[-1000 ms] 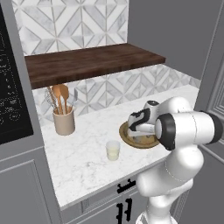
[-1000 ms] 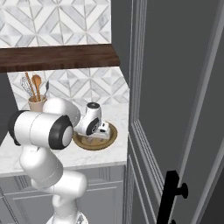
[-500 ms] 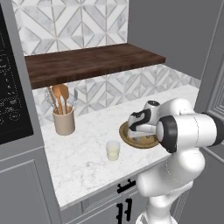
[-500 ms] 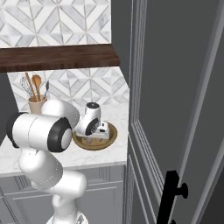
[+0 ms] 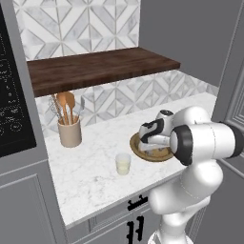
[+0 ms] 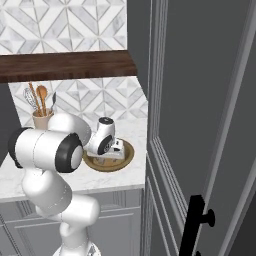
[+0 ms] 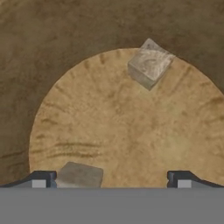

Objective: Grab a lemon wedge from the fridge and one ice cube from the ice bowl, and put them in the glass of lemonade.

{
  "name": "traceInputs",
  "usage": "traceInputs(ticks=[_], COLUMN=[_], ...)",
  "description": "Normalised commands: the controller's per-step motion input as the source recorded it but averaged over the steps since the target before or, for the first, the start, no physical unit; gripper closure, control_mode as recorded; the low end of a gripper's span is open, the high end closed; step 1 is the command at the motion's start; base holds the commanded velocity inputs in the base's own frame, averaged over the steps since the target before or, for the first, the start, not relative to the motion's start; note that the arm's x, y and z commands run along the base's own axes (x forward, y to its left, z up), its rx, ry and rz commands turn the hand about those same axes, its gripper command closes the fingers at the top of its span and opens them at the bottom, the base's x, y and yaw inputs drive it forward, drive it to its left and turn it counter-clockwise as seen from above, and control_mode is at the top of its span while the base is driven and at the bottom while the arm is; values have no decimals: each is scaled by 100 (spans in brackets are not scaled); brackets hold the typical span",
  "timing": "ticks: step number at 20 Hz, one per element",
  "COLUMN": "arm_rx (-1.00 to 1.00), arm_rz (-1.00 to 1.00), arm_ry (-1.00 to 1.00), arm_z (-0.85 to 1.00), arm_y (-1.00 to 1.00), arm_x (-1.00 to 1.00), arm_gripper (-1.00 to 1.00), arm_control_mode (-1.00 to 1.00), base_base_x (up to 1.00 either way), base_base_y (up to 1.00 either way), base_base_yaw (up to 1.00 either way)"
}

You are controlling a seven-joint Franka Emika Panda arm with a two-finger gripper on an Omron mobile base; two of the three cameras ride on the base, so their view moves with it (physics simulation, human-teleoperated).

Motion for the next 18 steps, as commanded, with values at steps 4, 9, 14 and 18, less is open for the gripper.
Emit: traceInputs(ticks=[4, 9, 14, 18], arm_rx=[0, 0, 0, 0], arm_rz=[4, 4, 2, 0], arm_ry=[0, 0, 0, 0], arm_z=[-16, -9, -8, -1], arm_y=[1, 0, 0, 0], arm_x=[-4, -15, -8, 0], arm_gripper=[-100, -100, -100, -100], arm_control_mode=[-100, -100, -100, -100], base_base_x=[0, 0, 0, 0], base_base_y=[0, 0, 0, 0], base_base_yaw=[0, 0, 0, 0])
